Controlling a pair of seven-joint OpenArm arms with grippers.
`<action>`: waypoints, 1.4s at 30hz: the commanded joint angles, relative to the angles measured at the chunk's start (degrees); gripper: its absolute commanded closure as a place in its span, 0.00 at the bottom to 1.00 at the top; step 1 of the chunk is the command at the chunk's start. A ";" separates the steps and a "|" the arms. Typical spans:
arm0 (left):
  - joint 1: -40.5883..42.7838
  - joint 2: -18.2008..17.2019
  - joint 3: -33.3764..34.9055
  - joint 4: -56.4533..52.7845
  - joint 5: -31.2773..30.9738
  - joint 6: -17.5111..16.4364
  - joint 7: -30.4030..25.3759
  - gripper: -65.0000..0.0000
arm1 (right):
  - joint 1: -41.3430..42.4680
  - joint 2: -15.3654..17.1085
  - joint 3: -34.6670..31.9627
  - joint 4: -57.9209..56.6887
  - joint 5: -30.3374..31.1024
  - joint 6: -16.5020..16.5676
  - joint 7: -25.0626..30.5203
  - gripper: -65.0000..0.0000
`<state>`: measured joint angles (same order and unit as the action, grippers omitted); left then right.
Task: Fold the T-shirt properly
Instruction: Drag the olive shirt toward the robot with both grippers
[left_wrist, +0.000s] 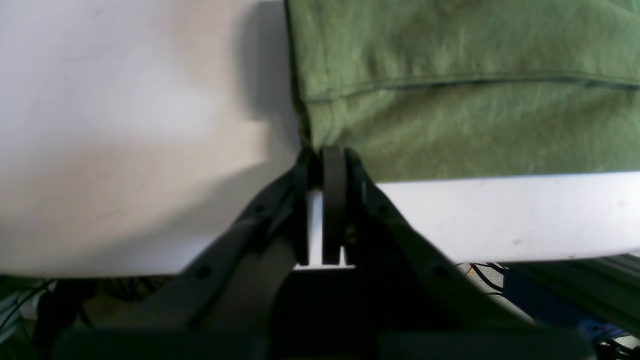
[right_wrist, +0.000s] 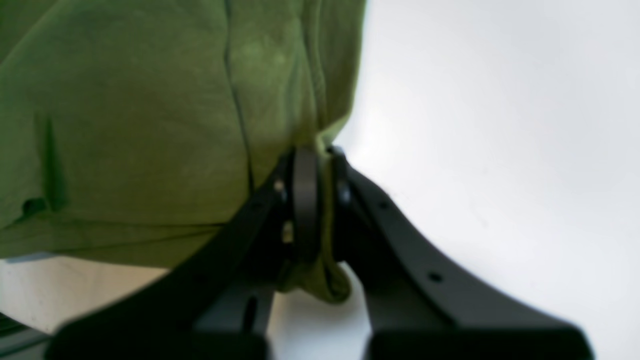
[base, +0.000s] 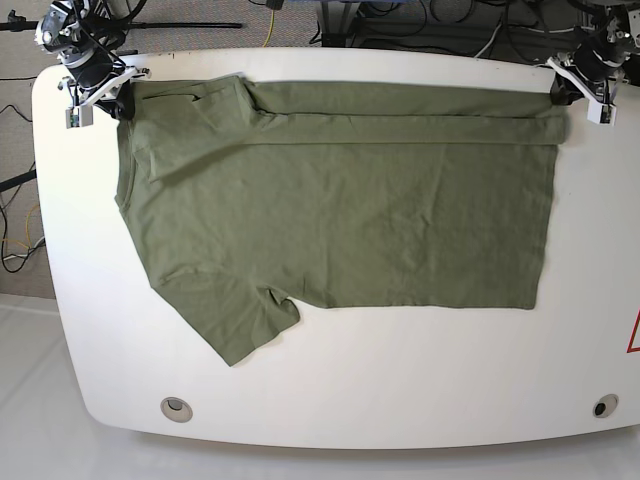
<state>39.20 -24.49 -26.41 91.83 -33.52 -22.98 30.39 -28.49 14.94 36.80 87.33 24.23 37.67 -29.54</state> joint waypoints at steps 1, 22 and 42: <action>1.02 -0.71 -0.26 0.24 1.17 0.64 2.47 1.00 | -1.17 0.50 0.14 0.04 -2.43 -0.42 -2.79 1.00; 0.51 -0.59 0.21 0.41 1.17 0.16 3.39 1.00 | -2.05 0.60 0.31 2.39 -1.83 -0.39 -1.47 1.00; 0.62 -1.05 0.09 1.60 1.62 -0.15 7.07 0.96 | -2.15 0.81 0.40 2.55 -1.88 -0.31 -1.27 0.95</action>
<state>38.85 -24.71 -26.11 92.77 -33.26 -22.98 33.58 -29.87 14.94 36.88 89.21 23.57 37.56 -29.76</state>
